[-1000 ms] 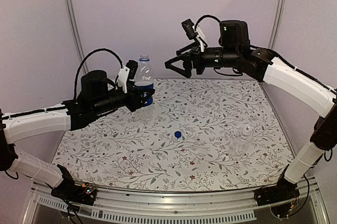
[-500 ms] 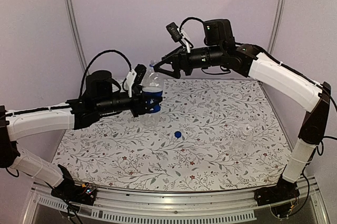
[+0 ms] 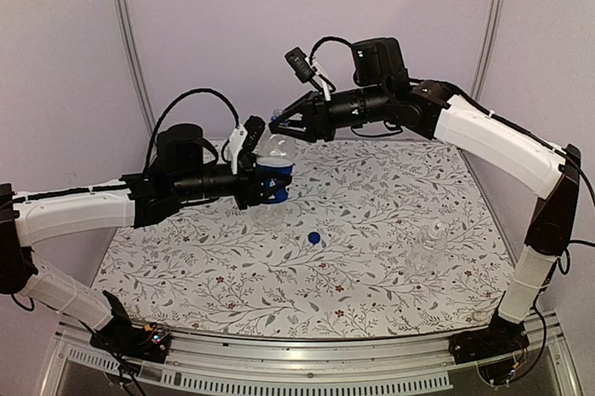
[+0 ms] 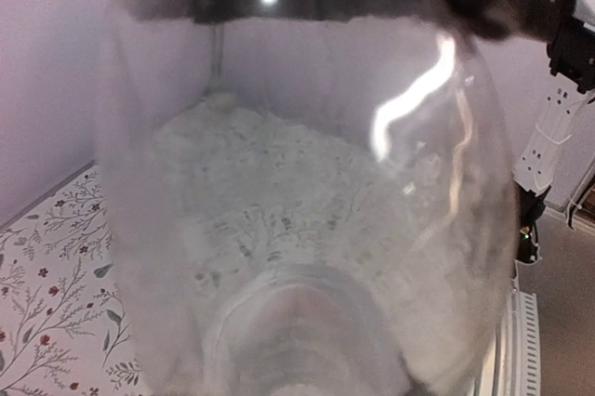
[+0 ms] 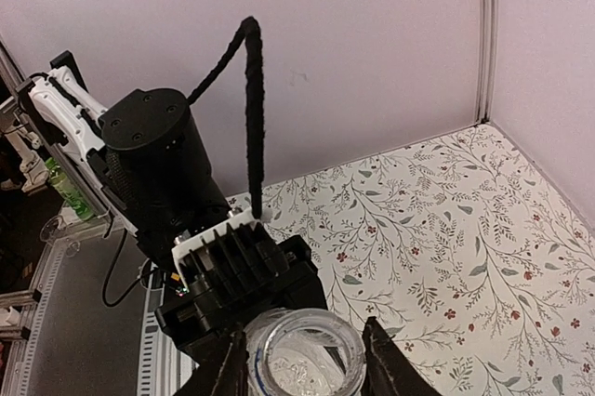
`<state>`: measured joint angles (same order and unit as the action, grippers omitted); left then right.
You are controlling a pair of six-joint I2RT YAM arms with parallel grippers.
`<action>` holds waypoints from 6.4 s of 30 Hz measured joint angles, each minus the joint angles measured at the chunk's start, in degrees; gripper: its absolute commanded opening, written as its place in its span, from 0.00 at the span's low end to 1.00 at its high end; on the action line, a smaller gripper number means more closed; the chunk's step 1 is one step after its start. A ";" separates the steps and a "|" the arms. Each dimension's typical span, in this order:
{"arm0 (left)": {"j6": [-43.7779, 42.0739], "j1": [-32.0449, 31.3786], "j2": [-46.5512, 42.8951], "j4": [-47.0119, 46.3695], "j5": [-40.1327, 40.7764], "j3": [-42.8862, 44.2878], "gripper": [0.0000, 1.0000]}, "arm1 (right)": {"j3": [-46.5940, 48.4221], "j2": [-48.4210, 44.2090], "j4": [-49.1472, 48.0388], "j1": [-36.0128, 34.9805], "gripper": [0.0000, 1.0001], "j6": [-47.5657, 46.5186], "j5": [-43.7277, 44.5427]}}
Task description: Unscrew the bottle caps
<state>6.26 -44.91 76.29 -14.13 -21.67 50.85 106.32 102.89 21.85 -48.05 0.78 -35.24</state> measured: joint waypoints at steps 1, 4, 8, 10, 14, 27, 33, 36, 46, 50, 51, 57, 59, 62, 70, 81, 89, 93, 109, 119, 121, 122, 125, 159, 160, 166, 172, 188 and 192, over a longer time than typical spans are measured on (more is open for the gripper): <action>-0.09 -0.02 0.02 0.07 0.02 0.00 0.40 | 0.00 0.00 -0.04 0.00 0.26 -0.09 -0.04; -0.72 -0.04 0.31 0.28 0.20 0.11 0.43 | 0.00 0.00 0.11 0.11 0.07 0.96 -0.35; -0.85 -0.07 0.35 1.25 0.39 0.50 0.49 | -0.13 0.00 0.00 0.15 0.00 0.68 -0.42; -0.83 -0.07 0.37 1.77 0.52 0.61 0.57 | -0.24 0.00 0.00 0.13 0.00 0.66 0.13; -0.52 -0.11 0.50 3.04 1.81 1.11 0.99 | -0.81 -0.07 -0.17 0.24 0.00 0.55 2.69; -0.13 -0.22 -2.75 4.96 14.49 2.10 1.00 | -4.39 2.03 -1.84 2.43 0.00 -2.32 19.30; -0.20 -0.20 -8.20 3.78 23.65 0.26 1.00 | -5.70 7.32 -4.61 2.43 0.00 -3.30 24.02; -0.22 -0.20 -9.46 2.89 25.70 -0.72 1.00 | -8.09 8.87 -6.88 2.43 0.00 -3.34 26.14; -0.20 -0.11 -9.55 2.58 27.32 -1.11 1.00 | -9.51 10.01 -11.78 2.43 0.02 -3.52 29.07; -0.17 -0.02 -9.53 2.45 27.32 -1.14 1.00 | -11.56 10.01 -13.49 2.43 0.04 -3.65 29.40; -0.17 -0.02 -9.53 2.40 27.32 -1.14 1.00 | -12.33 10.01 -13.88 2.43 0.05 -3.65 29.49; -0.17 0.07 -9.51 2.40 27.26 -1.14 1.00 | -14.64 9.92 -18.36 2.43 0.26 -3.98 30.08; -0.17 0.07 -9.51 2.40 27.26 -1.14 1.00 | -15.13 9.77 -18.97 2.43 0.36 -4.07 30.08; -0.17 0.07 -9.44 2.40 27.21 -1.14 1.00 | -15.45 9.66 -19.28 2.43 0.51 -4.13 30.08; -0.17 0.07 -9.16 2.40 27.04 -1.14 1.00 | -16.74 9.53 -16.04 2.43 0.79 -4.70 30.38; -0.17 0.09 -9.14 2.40 26.64 -1.14 1.00 | -19.26 2.12 -11.30 2.43 0.99 -2.89 31.82; -0.15 0.09 -7.85 2.78 24.72 -0.72 1.00 | -25.55 -12.92 1.79 2.34 0.99 4.63 40.54; -0.09 0.09 -5.97 3.08 23.19 -0.02 1.00 | -29.99 -22.03 9.73 2.32 0.99 9.20 45.16; 0.42 0.09 -2.01 5.62 18.25 1.73 1.00 | -45.24 -41.22 34.82 2.29 0.86 32.28 52.94; 0.42 0.09 -1.86 5.88 17.11 1.95 1.00 | -52.02 -46.62 37.16 2.08 0.61 38.38 50.88; 0.42 0.09 -1.55 5.90 16.94 2.14 1.00 | -52.24 -47.30 37.05 1.99 0.59 38.62 50.71; 0.42 0.09 -1.40 5.90 16.90 2.16 1.00 | -52.24 -47.43 36.92 1.99 0.59 38.64 50.73; 0.42 0.09 -1.09 5.92 16.72 2.16 1.00 | -52.24 -47.39 36.50 1.99 0.58 38.64 50.77; 0.42 0.09 -1.01 6.10 15.17 2.43 1.00 | -48.63 -42.21 35.01 1.99 0.00 34.56 53.70; 0.39 0.07 -1.01 6.16 14.67 2.54 1.00 | -47.65 -42.12 35.06 1.99 0.00 33.97 53.44; -0.74 -0.24 -0.90 6.36 10.36 3.10 1.00 | -39.32 -39.47 32.96 1.99 0.00 28.09 49.33; -3.04 -1.75 0.04 6.34 5.09 3.30 0.99 | -30.42 -35.06 29.42 1.88 0.00 20.04 41.86; -10.05 -4.72 2.32 9.38 -7.58 11.37 0.94 | -19.19 -25.75 22.86 1.18 0.00 5.09 22.14; -12.33 -5.49 3.13 11.04 -9.38 11.45 0.94 | -16.65 -23.89 22.08 1.18 0.00 2.99 17.20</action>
<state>-6.07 -50.39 79.42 -3.09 -31.05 62.30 89.67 79.00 43.92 -46.87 3.77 -18.04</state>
